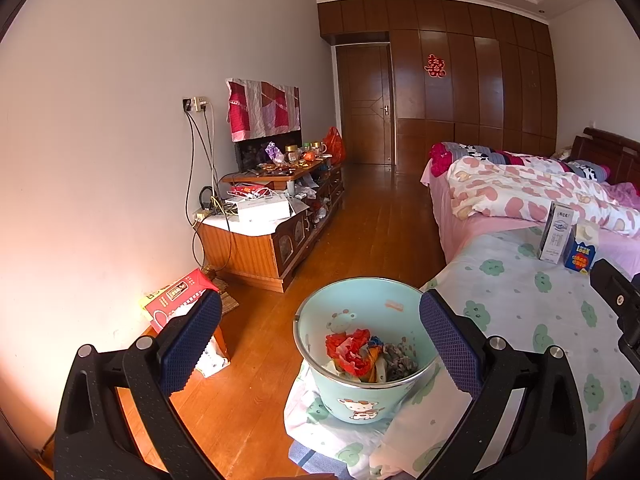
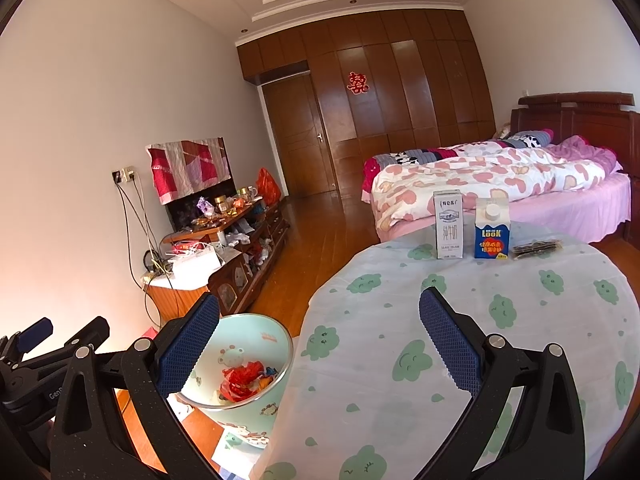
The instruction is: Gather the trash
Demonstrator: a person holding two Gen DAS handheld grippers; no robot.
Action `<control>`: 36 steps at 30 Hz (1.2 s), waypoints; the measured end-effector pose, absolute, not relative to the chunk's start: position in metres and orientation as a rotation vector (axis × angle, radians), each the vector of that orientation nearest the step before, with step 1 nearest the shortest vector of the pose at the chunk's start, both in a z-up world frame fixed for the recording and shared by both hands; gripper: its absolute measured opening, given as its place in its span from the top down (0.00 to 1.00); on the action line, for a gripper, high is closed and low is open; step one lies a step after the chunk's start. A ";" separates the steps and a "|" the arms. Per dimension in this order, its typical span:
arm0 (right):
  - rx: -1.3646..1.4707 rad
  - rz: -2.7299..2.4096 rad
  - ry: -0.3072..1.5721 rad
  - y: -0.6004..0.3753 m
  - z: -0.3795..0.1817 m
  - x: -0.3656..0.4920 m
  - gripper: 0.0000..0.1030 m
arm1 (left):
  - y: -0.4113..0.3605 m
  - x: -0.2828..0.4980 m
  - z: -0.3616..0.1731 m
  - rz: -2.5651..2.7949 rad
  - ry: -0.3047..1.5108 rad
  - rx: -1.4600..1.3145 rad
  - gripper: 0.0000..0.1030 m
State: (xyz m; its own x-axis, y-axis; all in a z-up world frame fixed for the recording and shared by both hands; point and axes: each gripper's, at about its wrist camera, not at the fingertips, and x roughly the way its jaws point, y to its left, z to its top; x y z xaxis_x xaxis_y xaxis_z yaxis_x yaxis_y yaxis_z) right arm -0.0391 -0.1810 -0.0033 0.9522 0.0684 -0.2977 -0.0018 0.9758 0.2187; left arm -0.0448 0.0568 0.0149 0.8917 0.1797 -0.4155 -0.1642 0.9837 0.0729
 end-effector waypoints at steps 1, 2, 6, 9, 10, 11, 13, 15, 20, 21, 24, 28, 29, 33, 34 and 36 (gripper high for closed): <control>0.218 0.035 0.308 -0.181 -0.003 -0.039 0.05 | 0.057 -0.045 0.015 0.178 0.435 0.036 0.06; 0.219 0.036 0.308 -0.181 -0.004 -0.039 0.05 | 0.057 -0.045 0.015 0.178 0.435 0.036 0.06; 0.221 0.035 0.308 -0.181 -0.004 -0.039 0.05 | 0.057 -0.045 0.015 0.178 0.435 0.036 0.06; 0.222 0.034 0.308 -0.181 -0.006 -0.040 0.05 | 0.058 -0.045 0.015 0.175 0.437 0.033 0.06; 0.221 0.033 0.306 -0.180 -0.006 -0.041 0.05 | 0.056 -0.045 0.015 0.174 0.439 0.031 0.06; 0.222 0.033 0.307 -0.181 -0.006 -0.040 0.05 | 0.056 -0.045 0.014 0.174 0.439 0.029 0.06; 0.223 0.034 0.308 -0.181 -0.006 -0.040 0.05 | 0.057 -0.046 0.014 0.174 0.439 0.029 0.06; 0.222 0.034 0.309 -0.181 -0.006 -0.040 0.05 | 0.056 -0.046 0.014 0.175 0.437 0.032 0.06; 0.221 0.034 0.310 -0.178 -0.008 -0.041 0.05 | 0.054 -0.045 0.015 0.177 0.440 0.040 0.06; 0.221 0.034 0.308 -0.178 -0.008 -0.041 0.05 | 0.054 -0.045 0.015 0.174 0.442 0.038 0.06; 0.220 0.032 0.308 -0.177 -0.008 -0.041 0.05 | 0.054 -0.045 0.016 0.163 0.447 0.025 0.06; 0.222 0.029 0.310 -0.174 -0.009 -0.040 0.05 | 0.054 -0.043 0.017 0.129 0.454 0.002 0.06; 0.223 0.028 0.309 -0.175 -0.008 -0.040 0.05 | 0.053 -0.043 0.017 0.115 0.455 -0.004 0.06; 0.229 0.015 0.318 -0.175 -0.009 -0.038 0.05 | 0.049 -0.040 0.015 0.100 0.459 -0.003 0.07; 0.230 0.007 0.320 -0.176 -0.009 -0.037 0.05 | 0.049 -0.040 0.014 0.099 0.460 -0.003 0.07; 0.238 -0.009 0.321 -0.181 -0.008 -0.034 0.05 | 0.046 -0.038 0.015 0.099 0.458 0.006 0.07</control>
